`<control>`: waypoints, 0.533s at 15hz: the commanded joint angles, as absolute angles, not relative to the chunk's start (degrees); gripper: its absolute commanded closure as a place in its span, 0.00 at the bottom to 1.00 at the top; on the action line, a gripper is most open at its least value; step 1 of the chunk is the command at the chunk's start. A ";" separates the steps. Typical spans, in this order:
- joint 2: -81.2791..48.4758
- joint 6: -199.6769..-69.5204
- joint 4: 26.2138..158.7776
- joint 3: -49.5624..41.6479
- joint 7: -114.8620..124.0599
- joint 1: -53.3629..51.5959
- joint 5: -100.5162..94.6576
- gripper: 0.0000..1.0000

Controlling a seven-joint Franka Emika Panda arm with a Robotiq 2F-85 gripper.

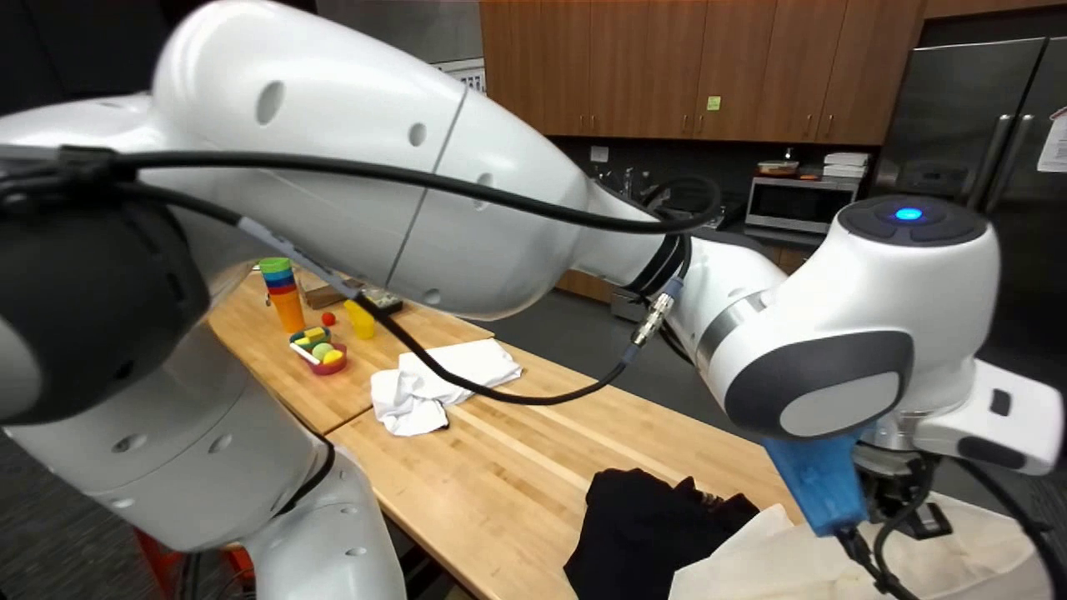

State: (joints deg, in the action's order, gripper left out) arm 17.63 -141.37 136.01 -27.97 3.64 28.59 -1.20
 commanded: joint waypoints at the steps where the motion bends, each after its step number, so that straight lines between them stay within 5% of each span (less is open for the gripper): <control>1: 16.75 -141.44 136.56 -27.08 3.74 28.42 -0.74 0.97; 5: 16.63 -141.62 135.91 -27.24 3.71 28.97 -0.81 0.74; 6: 16.78 -141.61 135.85 -27.45 3.65 29.17 -0.81 0.48; 8: 17.76 -141.59 137.03 -26.67 2.40 28.12 -0.71 0.47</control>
